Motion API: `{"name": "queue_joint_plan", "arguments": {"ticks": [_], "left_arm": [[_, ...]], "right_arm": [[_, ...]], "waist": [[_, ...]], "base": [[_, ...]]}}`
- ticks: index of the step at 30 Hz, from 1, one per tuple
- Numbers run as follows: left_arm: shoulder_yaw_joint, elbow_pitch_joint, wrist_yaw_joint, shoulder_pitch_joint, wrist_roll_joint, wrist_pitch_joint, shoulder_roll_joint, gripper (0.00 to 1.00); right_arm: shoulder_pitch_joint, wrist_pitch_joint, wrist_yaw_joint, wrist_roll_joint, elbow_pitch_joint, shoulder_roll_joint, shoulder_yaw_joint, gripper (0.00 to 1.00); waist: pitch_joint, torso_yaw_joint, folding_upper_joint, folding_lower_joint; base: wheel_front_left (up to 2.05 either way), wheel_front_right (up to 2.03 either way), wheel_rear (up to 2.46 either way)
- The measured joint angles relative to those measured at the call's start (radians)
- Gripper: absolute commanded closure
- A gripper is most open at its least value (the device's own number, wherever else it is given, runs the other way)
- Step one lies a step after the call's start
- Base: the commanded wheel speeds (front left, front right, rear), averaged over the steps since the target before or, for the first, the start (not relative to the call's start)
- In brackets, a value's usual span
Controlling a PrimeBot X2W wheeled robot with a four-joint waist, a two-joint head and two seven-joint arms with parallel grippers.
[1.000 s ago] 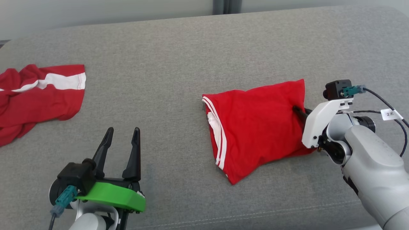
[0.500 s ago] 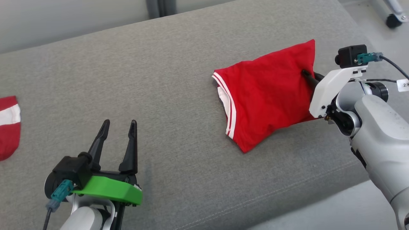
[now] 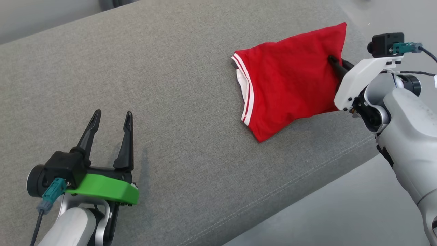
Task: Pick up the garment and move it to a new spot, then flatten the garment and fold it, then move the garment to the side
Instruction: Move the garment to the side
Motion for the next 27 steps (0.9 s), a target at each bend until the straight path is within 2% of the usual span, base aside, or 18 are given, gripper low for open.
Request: {"name": "queue_joint_plan", "arguments": {"ticks": [6, 11, 18, 27], "left_arm": [[0.015, -0.013, 0.009, -0.009, 0.004, 0.010, 0.017, 0.00], [0.021, -0.042, 0.017, -0.013, 0.004, 0.019, 0.028, 0.00], [0.022, -0.080, 0.017, -0.046, 0.010, 0.039, 0.041, 0.00], [0.010, -0.139, 0.026, -0.079, 0.031, 0.071, 0.060, 0.00]], "right_arm": [[-0.079, -0.023, 0.000, -0.002, 0.034, -0.008, -0.019, 1.00], [-0.177, -0.027, 0.000, -0.013, 0.073, -0.041, -0.043, 1.00], [-0.276, -0.024, 0.000, -0.054, 0.140, -0.127, -0.057, 1.00], [-0.318, -0.072, 0.000, -0.111, 0.240, -0.205, -0.081, 1.00]], "waist": [[0.037, 0.028, 0.0000, 0.0000], [0.059, 0.067, 0.0000, 0.0000], [0.114, 0.118, 0.0000, 0.0000], [0.199, 0.179, 0.0000, 0.0001]], "base": [[0.00, 0.00, 0.00], [0.00, 0.00, 0.00], [0.00, 0.00, 0.00], [0.00, 0.00, 0.00]]}}
